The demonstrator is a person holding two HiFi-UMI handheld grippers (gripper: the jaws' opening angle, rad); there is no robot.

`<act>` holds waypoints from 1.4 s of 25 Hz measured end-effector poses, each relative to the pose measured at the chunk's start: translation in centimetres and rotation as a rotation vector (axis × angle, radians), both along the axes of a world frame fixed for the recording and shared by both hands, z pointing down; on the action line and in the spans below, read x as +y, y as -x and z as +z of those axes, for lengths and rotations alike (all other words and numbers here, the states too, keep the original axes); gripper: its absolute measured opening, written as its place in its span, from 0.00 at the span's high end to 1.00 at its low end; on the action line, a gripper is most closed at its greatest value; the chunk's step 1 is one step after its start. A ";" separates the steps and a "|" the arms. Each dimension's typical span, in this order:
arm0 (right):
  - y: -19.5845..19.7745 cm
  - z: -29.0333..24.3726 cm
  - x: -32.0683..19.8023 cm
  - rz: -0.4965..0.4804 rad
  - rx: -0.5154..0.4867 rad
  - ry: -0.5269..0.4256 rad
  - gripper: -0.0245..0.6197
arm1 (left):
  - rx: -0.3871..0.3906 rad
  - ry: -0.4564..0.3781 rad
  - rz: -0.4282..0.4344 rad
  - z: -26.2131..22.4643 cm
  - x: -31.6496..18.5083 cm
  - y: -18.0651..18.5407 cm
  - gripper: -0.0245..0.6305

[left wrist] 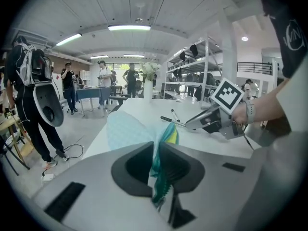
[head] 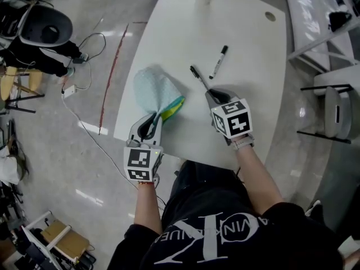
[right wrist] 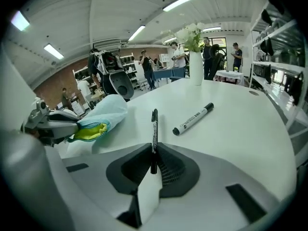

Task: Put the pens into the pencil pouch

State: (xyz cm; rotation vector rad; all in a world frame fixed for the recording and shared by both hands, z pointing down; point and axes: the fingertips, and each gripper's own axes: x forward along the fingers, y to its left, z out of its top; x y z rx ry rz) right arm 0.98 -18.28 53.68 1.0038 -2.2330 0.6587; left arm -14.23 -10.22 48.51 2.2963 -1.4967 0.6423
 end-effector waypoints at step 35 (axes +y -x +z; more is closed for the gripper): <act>4.5 -3.2 12.0 -0.305 -0.014 0.150 0.89 | 0.005 -0.157 0.129 -3.3 -0.2 -3.3 0.90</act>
